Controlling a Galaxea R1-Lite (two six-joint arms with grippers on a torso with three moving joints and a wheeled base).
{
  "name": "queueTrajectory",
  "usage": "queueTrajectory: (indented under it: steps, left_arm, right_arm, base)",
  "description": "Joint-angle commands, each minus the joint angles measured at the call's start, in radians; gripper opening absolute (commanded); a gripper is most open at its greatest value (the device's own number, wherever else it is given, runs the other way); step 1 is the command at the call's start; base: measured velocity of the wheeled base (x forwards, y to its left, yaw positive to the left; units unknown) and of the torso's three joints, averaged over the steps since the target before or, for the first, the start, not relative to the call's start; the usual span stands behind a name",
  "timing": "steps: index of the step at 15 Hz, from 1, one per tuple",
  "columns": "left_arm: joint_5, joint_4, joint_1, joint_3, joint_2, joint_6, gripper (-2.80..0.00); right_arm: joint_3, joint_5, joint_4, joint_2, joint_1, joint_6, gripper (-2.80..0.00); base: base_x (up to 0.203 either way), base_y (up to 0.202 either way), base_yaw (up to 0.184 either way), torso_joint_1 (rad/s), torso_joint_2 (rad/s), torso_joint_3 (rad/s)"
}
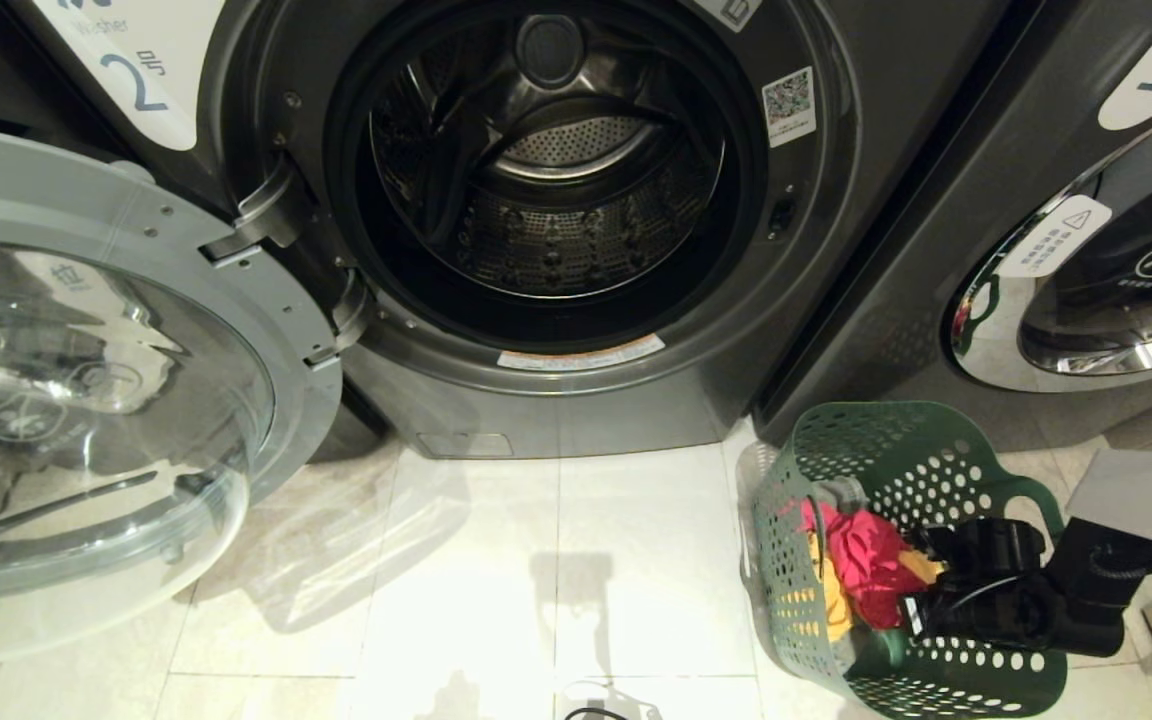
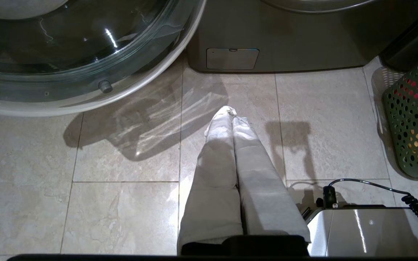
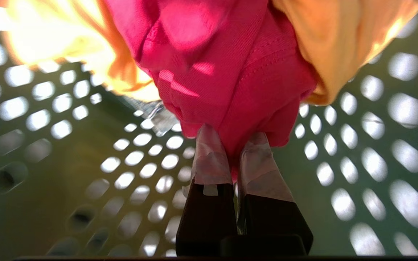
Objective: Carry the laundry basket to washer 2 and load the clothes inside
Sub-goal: Place the clothes into the washing machine
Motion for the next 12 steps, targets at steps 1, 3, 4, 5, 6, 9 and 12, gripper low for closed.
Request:
queueTrajectory:
  steps: [1, 3, 4, 5, 6, 9, 12]
  left_arm:
    - [0.000, 0.000, 0.000, 0.000, 0.002, 0.000, -2.80]
    - [0.000, 0.000, 0.000, 0.000, 0.002, 0.000, -2.80]
    - [0.000, 0.000, 0.000, 0.000, 0.002, 0.000, -2.80]
    - [0.000, 0.000, 0.000, 0.000, 0.002, 0.000, -2.80]
    - [0.000, 0.000, 0.000, 0.000, 0.002, 0.000, -2.80]
    - [0.000, 0.000, 0.000, 0.000, 0.002, 0.000, -2.80]
    - [0.000, 0.000, 0.000, 0.000, 0.002, 0.000, -2.80]
  right_arm:
    - [0.104, 0.006, -0.004, -0.181, -0.001, 0.000, -2.80]
    - [0.192, 0.008, -0.005, -0.312, 0.000, 0.001, -2.80]
    - [0.227, 0.008, -0.005, -0.370, 0.000, 0.000, -2.80]
    - [0.262, 0.007, -0.007, -0.432, 0.000, -0.001, -2.80]
    - [0.292, 0.005, -0.008, -0.493, 0.000, -0.002, -2.80]
    - [0.374, 0.001, -0.010, -0.685, 0.000, -0.002, -2.80]
    - [0.421, -0.013, -0.016, -0.880, 0.000, -0.003, -2.80]
  base:
    - [0.000, 0.000, 0.000, 0.000, 0.00, 0.000]
    - [0.000, 0.000, 0.000, 0.000, 0.00, 0.000]
    - [0.000, 0.000, 0.000, 0.000, 0.00, 0.000]
    - [0.000, 0.000, 0.000, 0.000, 0.00, 0.000]
    - [0.000, 0.000, 0.000, 0.000, 0.00, 0.000]
    - [0.000, 0.000, 0.000, 0.000, 0.00, 0.000]
    - [0.000, 0.000, 0.000, 0.000, 0.00, 0.000]
